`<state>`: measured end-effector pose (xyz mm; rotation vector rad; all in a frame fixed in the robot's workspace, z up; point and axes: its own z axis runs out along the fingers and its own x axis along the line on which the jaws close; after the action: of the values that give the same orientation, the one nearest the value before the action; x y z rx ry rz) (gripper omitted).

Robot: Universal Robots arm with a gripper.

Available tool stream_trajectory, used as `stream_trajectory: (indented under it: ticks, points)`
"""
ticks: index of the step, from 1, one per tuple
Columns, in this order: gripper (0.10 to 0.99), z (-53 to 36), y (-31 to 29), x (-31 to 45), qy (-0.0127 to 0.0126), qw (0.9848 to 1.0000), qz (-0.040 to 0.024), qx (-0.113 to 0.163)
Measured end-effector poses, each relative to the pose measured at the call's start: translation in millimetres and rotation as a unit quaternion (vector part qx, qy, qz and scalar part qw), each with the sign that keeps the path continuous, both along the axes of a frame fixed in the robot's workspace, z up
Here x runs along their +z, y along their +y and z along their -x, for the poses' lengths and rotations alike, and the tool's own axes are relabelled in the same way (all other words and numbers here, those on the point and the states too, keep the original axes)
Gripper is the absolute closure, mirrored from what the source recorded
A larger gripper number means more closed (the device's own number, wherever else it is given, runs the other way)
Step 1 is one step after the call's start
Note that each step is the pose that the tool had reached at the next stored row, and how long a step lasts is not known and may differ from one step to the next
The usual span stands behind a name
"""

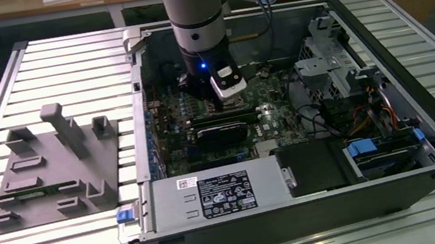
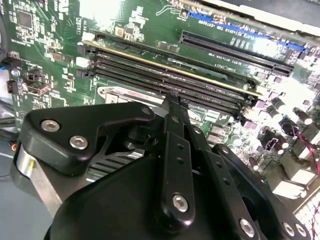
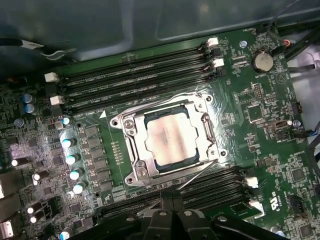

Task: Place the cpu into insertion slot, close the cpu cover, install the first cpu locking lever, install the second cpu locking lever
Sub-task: 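Install the second cpu locking lever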

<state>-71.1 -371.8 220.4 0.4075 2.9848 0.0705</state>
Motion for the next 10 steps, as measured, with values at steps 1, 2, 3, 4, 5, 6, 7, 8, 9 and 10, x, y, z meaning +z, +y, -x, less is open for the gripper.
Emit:
stream_trajectory:
  ticks: [1, 2, 3, 4, 5, 6, 7, 8, 9, 10]
  points:
    - [0.98, 0.0, 0.0, 0.0, 0.0, 1.0, 0.0, 0.0]
    - [0.98, 0.0, 0.0, 0.0, 0.0, 1.0, -0.0001, 0.0]
    - [0.98, 0.0, 0.0, 0.0, 0.0, 1.0, -0.0001, 0.0]
    - [0.98, 0.1, -0.4, 0.0, 0.0001, 1.0, -0.0002, 0.0]
    - [0.98, 0.1, -1.0, -0.4, 0.0001, 1.0, -0.0008, 0.0]
    - [0.98, 0.1, -1.6, -1.1, 0.0, 1.0, -0.0019, 0.001]
    - [0.98, 0.1, -1.9, -2.1, 0.0, 1.0, -0.0032, 0.003]
    - [0.98, 0.1, -2.2, -3.0, 0.0, 1.0, -0.0041, 0.006]
    - [0.98, 0.0, -2.4, -3.8, 0.0, 1.0, -0.0049, 0.008]
    - [0.98, 0.1, -2.5, -4.6, 0.0, 0.9999, -0.0061, 0.011]
